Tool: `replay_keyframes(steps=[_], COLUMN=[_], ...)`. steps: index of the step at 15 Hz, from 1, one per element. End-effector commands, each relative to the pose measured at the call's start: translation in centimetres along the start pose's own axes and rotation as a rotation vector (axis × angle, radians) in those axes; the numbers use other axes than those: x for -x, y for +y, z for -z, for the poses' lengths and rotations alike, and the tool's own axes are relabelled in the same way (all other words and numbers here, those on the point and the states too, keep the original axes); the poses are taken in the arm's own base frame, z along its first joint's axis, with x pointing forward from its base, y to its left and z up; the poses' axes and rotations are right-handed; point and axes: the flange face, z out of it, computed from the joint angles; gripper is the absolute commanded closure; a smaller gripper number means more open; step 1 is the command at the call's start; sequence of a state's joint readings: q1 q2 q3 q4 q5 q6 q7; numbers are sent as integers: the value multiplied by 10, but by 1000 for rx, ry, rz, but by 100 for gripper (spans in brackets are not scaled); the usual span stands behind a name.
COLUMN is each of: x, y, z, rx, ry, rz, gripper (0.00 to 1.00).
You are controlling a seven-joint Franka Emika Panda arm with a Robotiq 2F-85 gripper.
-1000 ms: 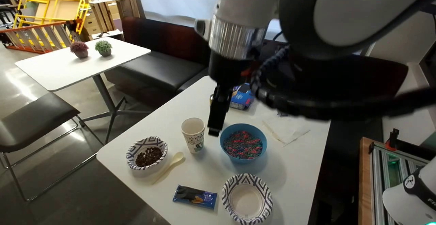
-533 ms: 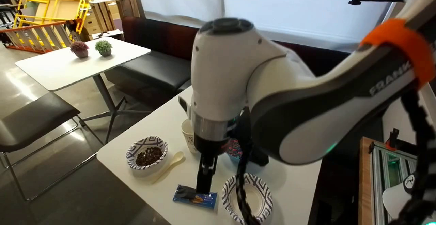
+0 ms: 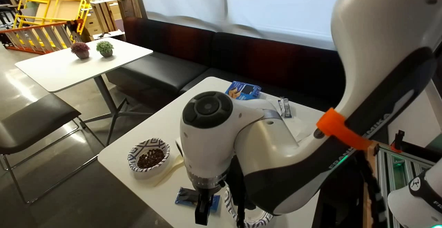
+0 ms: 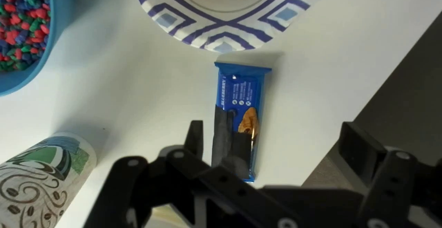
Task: Put the chocolate bar on the paper plate
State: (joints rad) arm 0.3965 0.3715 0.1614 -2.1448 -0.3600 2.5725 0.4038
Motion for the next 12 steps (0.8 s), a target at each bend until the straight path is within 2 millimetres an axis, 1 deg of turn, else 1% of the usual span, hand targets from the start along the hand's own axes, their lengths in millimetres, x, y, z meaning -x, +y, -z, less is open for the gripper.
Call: replay_keyframes(steps=[1,2,5,9,12], x=[-18,-6,-15,-17,-23], y=[-3,0,1,0,10], z=[-25,-13,-22,-21,-32], rx=[23,10,12,11,-21], ry=[1,-9,-10,-6,-26], rz=[-3,2,-4,-4,-24], gripper=[0,0,0,0,0])
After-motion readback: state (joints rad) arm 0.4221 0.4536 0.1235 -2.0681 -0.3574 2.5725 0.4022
